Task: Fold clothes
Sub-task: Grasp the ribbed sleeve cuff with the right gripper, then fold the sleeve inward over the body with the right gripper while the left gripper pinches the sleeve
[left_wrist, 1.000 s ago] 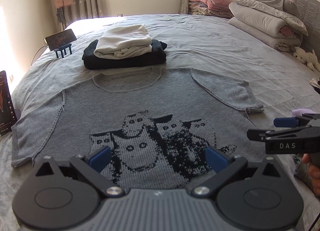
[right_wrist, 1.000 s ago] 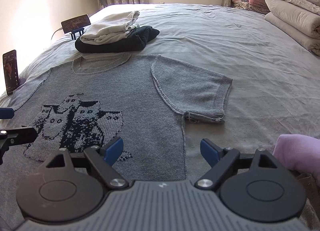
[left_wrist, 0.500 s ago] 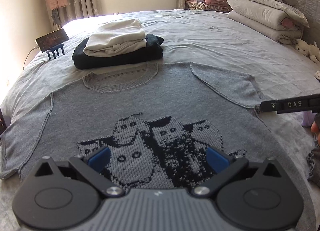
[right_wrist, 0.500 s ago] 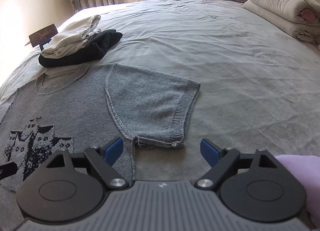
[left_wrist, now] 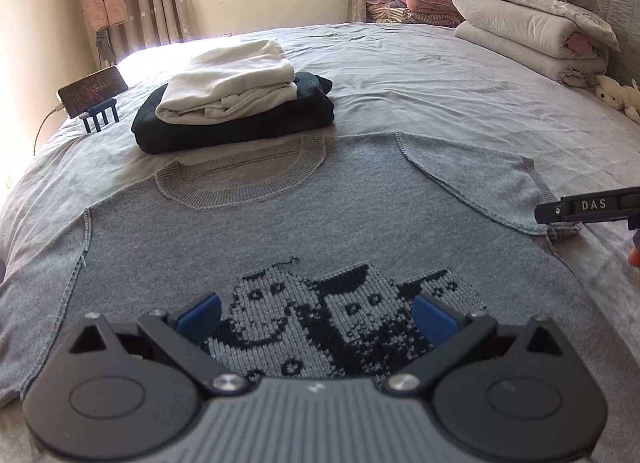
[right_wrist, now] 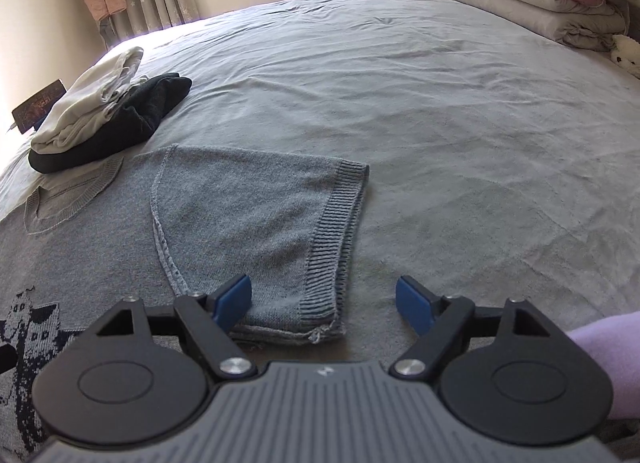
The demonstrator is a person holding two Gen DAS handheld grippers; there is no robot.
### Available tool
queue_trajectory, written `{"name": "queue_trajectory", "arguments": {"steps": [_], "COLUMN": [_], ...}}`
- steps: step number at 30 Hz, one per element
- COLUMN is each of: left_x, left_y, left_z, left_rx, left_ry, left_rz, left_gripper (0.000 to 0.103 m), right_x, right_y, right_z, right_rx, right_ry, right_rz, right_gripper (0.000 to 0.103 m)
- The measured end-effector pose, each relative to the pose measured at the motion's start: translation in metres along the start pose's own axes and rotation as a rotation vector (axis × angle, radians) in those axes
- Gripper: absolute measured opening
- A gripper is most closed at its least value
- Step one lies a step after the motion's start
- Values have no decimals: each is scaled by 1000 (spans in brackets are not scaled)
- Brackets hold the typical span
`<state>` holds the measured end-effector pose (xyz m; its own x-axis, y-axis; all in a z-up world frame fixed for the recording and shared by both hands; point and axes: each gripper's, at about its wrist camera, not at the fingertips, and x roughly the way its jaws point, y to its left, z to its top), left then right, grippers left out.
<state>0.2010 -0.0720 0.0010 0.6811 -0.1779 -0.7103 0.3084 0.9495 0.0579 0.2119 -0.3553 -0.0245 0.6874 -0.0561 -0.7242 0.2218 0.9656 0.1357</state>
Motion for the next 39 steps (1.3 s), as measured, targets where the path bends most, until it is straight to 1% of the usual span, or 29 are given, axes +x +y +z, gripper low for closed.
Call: {"name": "queue_trajectory", "arguments": {"steps": [2,6,7,8,10,11,12,13,16,19,21,22,25,26,29,32,35,36,39], "left_x": [3,9,11,12,15,17,19,19,20,21,21,21,24,25,29,35,41,44,49], "left_y": [4,12,14,16,20,22,24,25,26,28,29,29,31,33,38,42,45,45,39], "left_z": [-2,-6,-7,-8,-10,-11,-12,-12,-10,-8,-7,-6,-4,-2,0,4,8,9,12], "left_rx": [-9,-28,-32,-37,-46,-51,-56,-61,-78,-95,-107,-112,-136,-148,-191,-246,-306,-321,-321], "left_ry": [3,10,11,13,16,18,19,17,-2,-21,-33,-40,-55,-63,-110,-126,-126,-125,-129], "left_rz": [6,19,22,25,31,34,37,36,23,10,2,-3,-23,-39,-131,-191,-234,-242,-250], "left_gripper": [102,102,102,102,102,102,102,102,102,100,98,95,91,90,90,88,83,81,76], "right_x": [1,3,3,3,3,3,3,2,-6,-17,-21,-24,-26,-25,-23,-18,-11,-8,3], "right_y": [-1,1,2,3,7,9,12,14,19,32,44,50,67,73,90,103,116,118,123], "right_z": [-1,-5,-6,-7,-7,-6,-6,-5,-2,0,3,4,7,7,7,2,-7,-10,-19], "right_rx": [11,25,27,27,17,7,-3,-10,-8,-51,-77,-90,-105,-109,-120,-151,-199,-212,-239], "right_ry": [-27,-67,-75,-83,-94,-97,-100,-108,-152,-205,-223,-232,-237,-232,-215,-190,-151,-132,-79], "right_rz": [-9,-48,-49,-45,-29,-23,-17,-11,16,48,85,104,174,199,275,322,359,358,346], "right_gripper": [76,59,53,49,25,21,12,9,8,7,7,7,7,7,7,7,7,8,13]}}
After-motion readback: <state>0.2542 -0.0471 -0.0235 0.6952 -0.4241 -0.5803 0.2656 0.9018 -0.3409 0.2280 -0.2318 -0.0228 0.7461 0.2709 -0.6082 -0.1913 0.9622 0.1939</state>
